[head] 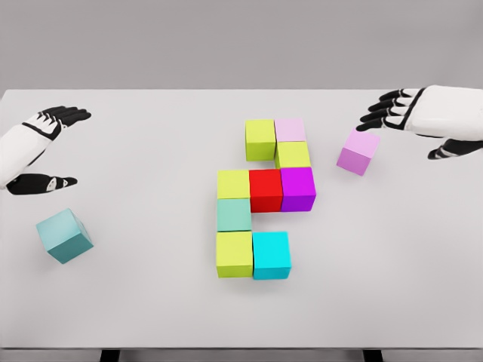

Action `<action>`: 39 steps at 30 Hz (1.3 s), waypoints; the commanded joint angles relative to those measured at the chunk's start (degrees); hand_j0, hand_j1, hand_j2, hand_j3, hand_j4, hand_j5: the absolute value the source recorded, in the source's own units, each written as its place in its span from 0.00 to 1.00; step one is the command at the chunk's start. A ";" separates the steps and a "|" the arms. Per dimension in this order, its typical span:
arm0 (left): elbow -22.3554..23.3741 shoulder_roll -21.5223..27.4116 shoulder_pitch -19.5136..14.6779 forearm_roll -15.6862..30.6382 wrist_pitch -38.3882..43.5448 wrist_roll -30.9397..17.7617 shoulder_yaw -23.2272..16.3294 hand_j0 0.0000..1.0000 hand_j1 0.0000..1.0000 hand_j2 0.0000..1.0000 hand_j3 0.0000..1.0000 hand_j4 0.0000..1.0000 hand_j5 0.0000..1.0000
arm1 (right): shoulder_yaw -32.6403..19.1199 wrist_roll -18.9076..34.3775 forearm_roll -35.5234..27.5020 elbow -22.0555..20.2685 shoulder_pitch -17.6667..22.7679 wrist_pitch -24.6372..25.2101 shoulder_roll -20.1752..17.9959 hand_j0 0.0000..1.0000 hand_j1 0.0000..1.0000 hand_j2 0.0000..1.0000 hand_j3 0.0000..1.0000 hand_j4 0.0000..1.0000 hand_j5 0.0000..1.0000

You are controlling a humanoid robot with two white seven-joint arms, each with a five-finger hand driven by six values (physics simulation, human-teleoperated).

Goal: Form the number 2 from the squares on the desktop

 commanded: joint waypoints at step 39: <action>-0.26 28.88 -0.97 -2.17 0.08 -4.64 -18.78 1.00 1.00 1.00 1.00 1.00 1.00 | 11.32 0.02 29.10 28.93 -9.05 0.15 23.70 1.00 1.00 1.00 1.00 1.00 1.00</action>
